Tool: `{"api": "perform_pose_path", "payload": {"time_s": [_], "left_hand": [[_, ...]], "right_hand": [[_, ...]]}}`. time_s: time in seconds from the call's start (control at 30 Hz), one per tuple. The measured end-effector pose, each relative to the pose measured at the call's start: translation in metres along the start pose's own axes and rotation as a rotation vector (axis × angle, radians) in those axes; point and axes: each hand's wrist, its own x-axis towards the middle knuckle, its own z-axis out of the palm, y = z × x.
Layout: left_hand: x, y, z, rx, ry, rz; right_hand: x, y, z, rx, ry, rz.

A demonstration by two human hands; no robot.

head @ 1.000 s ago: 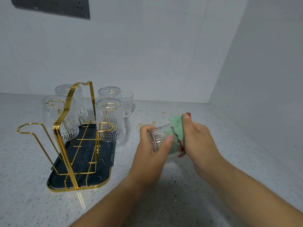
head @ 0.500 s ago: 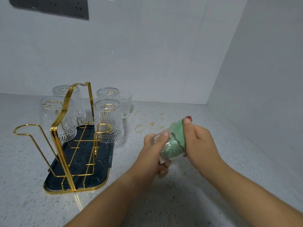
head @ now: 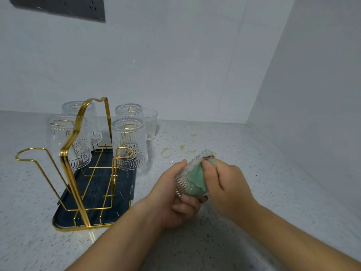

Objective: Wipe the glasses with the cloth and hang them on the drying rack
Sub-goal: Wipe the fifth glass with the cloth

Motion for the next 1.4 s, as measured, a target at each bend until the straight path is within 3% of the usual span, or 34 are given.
{"api": "perform_pose_path", "payload": {"time_s": [0.07, 0.13, 0.23, 0.33, 0.4, 0.53, 0.63, 0.7, 0.83, 0.9, 1.0, 1.13, 1.23, 1.4], "left_hand": [[-0.001, -0.003, 0.002, 0.059, -0.029, 0.034], [0.000, -0.008, 0.008, 0.213, -0.014, 0.178], [0.004, -0.018, 0.008, 0.553, 0.159, 0.500], [0.003, -0.022, 0.008, 0.687, 0.231, 0.666], [-0.001, -0.019, 0.012, 0.599, 0.207, 0.608], [-0.005, -0.008, 0.016, 0.222, 0.012, 0.285], [0.000, -0.004, 0.010, 0.100, -0.103, 0.251], [0.002, -0.004, 0.008, 0.074, -0.146, 0.264], [0.007, -0.003, -0.001, -0.061, -0.168, 0.371], [0.008, -0.003, -0.005, -0.060, -0.138, 0.457], [0.010, -0.005, -0.006, 0.036, -0.069, 0.520], [0.011, -0.007, -0.006, 0.164, -0.044, 0.600], [0.013, -0.012, -0.001, 0.208, -0.034, 0.641], [0.015, -0.015, 0.000, 0.230, 0.044, 0.650]], "right_hand": [[0.003, 0.003, -0.007, 0.052, 0.006, 0.035], [0.010, 0.002, -0.014, 0.141, 0.023, 0.182], [0.020, 0.007, -0.021, 0.273, 0.001, 0.421], [0.023, 0.008, -0.026, 0.308, -0.077, 0.480], [0.023, 0.002, -0.029, 0.270, -0.095, 0.426], [0.019, -0.012, -0.028, 0.224, -0.077, 0.201], [0.019, -0.013, -0.028, 0.192, -0.065, 0.066], [0.021, -0.012, -0.028, 0.217, 0.079, 0.030], [0.026, -0.006, -0.031, 0.548, 0.429, 0.244], [0.024, -0.004, -0.031, 0.795, 0.459, 0.370], [0.014, -0.004, -0.029, 0.844, 0.484, 0.438], [-0.003, -0.006, -0.018, 0.952, 0.335, 0.510], [-0.020, -0.013, 0.005, 0.823, 0.135, 0.525], [-0.022, -0.030, 0.022, 0.733, 0.098, 0.461]]}}
